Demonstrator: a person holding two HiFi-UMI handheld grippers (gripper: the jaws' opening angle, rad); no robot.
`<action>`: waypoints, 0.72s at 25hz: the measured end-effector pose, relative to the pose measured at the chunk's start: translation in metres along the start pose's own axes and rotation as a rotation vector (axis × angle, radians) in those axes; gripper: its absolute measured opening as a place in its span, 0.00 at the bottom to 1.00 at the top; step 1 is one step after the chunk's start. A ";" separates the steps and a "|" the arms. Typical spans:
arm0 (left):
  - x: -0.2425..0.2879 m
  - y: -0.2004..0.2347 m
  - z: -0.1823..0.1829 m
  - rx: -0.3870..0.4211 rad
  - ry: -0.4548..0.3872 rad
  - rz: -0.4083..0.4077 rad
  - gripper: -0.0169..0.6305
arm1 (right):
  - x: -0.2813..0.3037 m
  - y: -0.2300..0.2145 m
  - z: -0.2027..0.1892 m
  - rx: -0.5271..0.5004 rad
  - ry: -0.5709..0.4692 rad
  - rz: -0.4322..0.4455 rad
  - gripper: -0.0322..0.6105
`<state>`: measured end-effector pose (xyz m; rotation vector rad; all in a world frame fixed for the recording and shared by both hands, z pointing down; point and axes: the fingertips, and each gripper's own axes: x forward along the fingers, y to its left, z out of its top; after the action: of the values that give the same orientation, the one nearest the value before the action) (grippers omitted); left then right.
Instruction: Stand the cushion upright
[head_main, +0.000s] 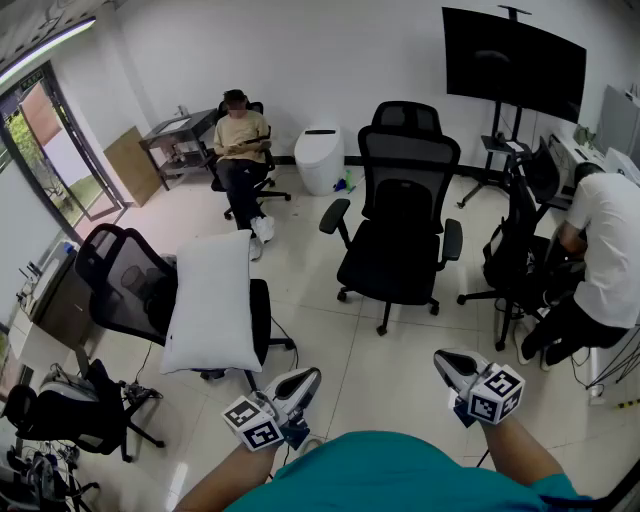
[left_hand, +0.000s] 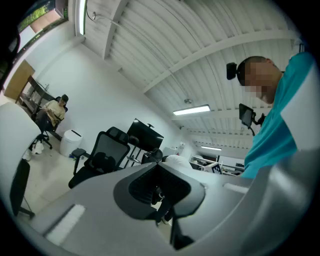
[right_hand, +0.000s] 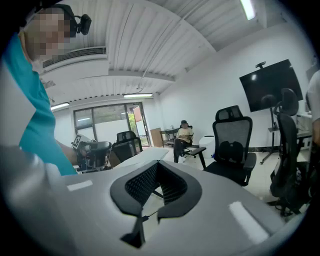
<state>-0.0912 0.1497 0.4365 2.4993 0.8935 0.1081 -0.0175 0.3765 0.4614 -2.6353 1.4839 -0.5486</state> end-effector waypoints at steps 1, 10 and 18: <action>-0.005 0.011 0.004 -0.001 -0.006 0.006 0.05 | 0.013 0.002 0.002 -0.006 0.005 0.007 0.05; -0.090 0.136 0.051 0.020 -0.054 0.102 0.05 | 0.182 0.067 0.035 -0.083 0.059 0.145 0.05; -0.175 0.246 0.101 0.019 -0.120 0.294 0.05 | 0.353 0.137 0.070 -0.204 0.157 0.366 0.14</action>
<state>-0.0629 -0.1646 0.4767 2.6080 0.4770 0.0450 0.0601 -0.0002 0.4610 -2.4079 2.1114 -0.6054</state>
